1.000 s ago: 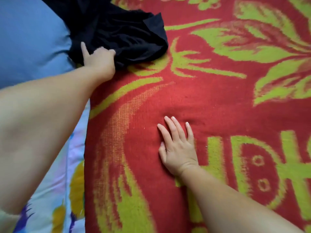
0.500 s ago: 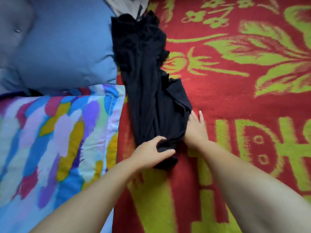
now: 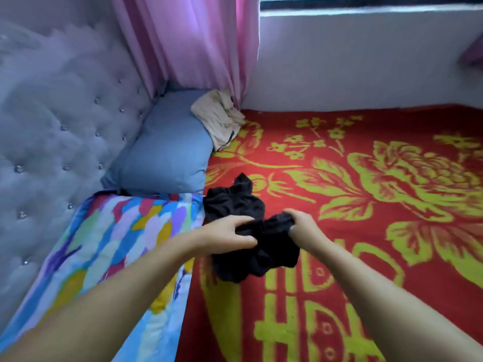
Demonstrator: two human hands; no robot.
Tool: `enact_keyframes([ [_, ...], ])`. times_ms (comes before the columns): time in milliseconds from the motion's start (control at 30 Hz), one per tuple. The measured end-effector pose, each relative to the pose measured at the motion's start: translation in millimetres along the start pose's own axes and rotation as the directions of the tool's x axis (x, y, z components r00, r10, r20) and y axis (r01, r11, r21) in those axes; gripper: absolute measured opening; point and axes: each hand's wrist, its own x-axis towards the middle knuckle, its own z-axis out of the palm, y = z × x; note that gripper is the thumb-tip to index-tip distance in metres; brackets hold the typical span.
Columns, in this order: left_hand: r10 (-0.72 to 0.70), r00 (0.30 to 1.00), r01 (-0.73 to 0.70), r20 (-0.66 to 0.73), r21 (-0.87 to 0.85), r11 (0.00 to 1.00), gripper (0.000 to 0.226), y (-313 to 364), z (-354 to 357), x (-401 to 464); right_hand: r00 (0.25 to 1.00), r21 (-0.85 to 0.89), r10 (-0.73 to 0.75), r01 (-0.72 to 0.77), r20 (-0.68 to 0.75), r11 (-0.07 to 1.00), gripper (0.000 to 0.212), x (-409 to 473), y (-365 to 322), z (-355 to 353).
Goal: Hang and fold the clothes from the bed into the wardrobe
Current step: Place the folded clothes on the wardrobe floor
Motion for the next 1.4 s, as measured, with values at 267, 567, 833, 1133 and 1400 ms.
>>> enact_keyframes([
  [267,0.143,0.915,0.134,-0.376,0.621,0.772,0.021,55,-66,-79,0.947,0.083,0.041,-0.015,-0.319,0.996,0.038,-59,-77,-199],
  [567,-0.090,0.451,-0.233,-0.888,-0.214,0.949,0.020,128,-115,-108,0.900,0.030,-0.107,0.132,-0.423,0.991,0.020,-119,-125,-312],
  [833,0.009,0.449,-0.370,-0.893,-0.177,0.912,0.030,144,-126,-123,0.821,-0.447,-0.304,0.068,-0.482,0.892,0.020,-132,-146,-353],
  [1133,0.029,0.453,-0.346,-0.891,-0.146,0.927,0.020,187,-131,-118,0.798,-0.441,-0.205,-0.084,-0.566,0.894,0.033,-124,-150,-365],
  [1400,-0.016,0.577,-0.530,-0.817,-0.389,0.753,0.014,227,-121,-119,0.752,-0.351,-0.116,-0.161,-0.649,0.923,0.034,-126,-145,-371],
])
